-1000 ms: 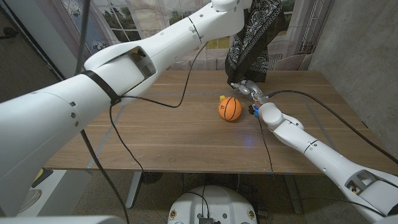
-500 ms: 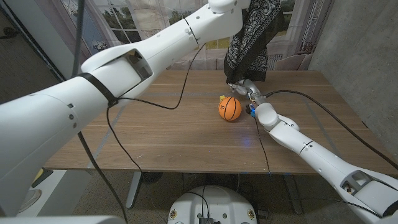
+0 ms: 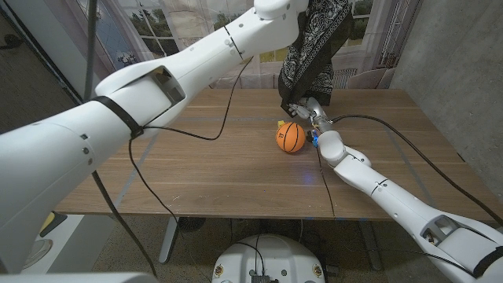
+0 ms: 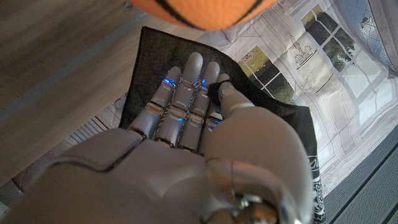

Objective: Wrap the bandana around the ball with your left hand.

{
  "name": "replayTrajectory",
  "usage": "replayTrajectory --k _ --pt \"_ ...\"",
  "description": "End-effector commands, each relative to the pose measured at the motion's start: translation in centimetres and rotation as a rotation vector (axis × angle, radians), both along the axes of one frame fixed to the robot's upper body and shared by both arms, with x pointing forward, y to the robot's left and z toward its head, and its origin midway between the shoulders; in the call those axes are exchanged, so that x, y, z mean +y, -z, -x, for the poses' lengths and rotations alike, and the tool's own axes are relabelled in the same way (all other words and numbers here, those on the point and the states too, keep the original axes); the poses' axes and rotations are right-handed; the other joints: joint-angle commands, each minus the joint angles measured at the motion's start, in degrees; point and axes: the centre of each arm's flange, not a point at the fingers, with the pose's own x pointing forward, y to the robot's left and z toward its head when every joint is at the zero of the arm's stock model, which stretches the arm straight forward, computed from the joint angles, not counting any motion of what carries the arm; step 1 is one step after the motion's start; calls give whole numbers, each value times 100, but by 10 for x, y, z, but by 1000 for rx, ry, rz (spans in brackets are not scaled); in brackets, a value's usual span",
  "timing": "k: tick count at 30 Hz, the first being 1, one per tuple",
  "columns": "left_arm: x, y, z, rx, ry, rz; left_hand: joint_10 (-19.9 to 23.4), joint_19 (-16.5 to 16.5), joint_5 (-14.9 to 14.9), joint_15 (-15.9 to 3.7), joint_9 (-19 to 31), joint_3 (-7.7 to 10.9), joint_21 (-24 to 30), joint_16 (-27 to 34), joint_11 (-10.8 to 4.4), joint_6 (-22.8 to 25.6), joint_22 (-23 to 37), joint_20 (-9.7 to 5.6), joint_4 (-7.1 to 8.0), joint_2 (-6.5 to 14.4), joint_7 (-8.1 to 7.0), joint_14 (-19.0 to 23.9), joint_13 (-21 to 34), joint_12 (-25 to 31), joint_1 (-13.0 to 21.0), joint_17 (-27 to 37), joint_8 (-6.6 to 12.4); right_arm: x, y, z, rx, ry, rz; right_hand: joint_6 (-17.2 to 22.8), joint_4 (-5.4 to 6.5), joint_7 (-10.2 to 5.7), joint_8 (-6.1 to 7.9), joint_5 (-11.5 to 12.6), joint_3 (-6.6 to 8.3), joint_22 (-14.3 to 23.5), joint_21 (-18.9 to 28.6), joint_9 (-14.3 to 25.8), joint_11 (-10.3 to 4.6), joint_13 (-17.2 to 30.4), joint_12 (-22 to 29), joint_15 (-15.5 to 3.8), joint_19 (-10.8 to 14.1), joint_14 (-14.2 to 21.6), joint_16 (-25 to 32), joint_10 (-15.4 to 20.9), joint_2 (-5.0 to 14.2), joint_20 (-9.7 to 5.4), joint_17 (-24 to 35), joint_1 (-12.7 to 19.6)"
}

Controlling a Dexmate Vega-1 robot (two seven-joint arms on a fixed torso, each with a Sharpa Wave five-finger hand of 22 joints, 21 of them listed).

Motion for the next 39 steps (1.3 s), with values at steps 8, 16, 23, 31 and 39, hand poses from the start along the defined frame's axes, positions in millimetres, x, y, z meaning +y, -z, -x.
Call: replayTrajectory --k 8,16,23,31,39 --pt "47 17 -24 41 -81 15 17 -25 47 -559 729 87 54 6 -4 232 13 17 13 -11 14 30 21 -36 -38 23 714 -37 3 14 -61 172 -120 274 202 -116 187 73 14 64 194 254 24 252 223 -729 9 276 168 107 128 53 324 195" --pt "68 32 -41 52 -136 11 -6 -36 45 -556 730 121 57 3 -23 188 15 26 34 5 -19 13 25 -52 -80 29 694 -77 -2 42 -119 353 -169 262 179 47 415 132 18 91 287 575 93 571 347 -611 -135 175 412 -81 97 184 774 324" --pt "84 45 -50 61 -159 10 -39 -48 40 -547 712 145 59 -1 -27 168 16 28 50 17 -28 -5 29 -72 -125 34 671 -122 -2 76 -183 537 -201 230 229 16 502 157 12 93 314 705 67 716 414 -630 -204 140 475 -150 109 181 925 314" --pt "104 56 -65 90 -154 27 -64 -54 36 -543 701 181 64 -6 -23 129 17 20 53 34 -67 -27 34 -90 -157 36 647 -164 -9 118 -260 709 -267 146 310 -41 610 191 16 91 357 893 1 932 525 -659 -290 66 516 -249 116 149 1118 293" --pt "129 71 -88 140 -144 76 -79 -64 19 -540 661 196 67 -4 -31 121 18 12 57 65 -85 -48 38 -103 -180 43 617 -189 -27 158 -372 850 -296 91 385 -74 729 223 38 82 404 1067 -45 1138 639 -699 -352 14 518 -319 112 122 1277 275"
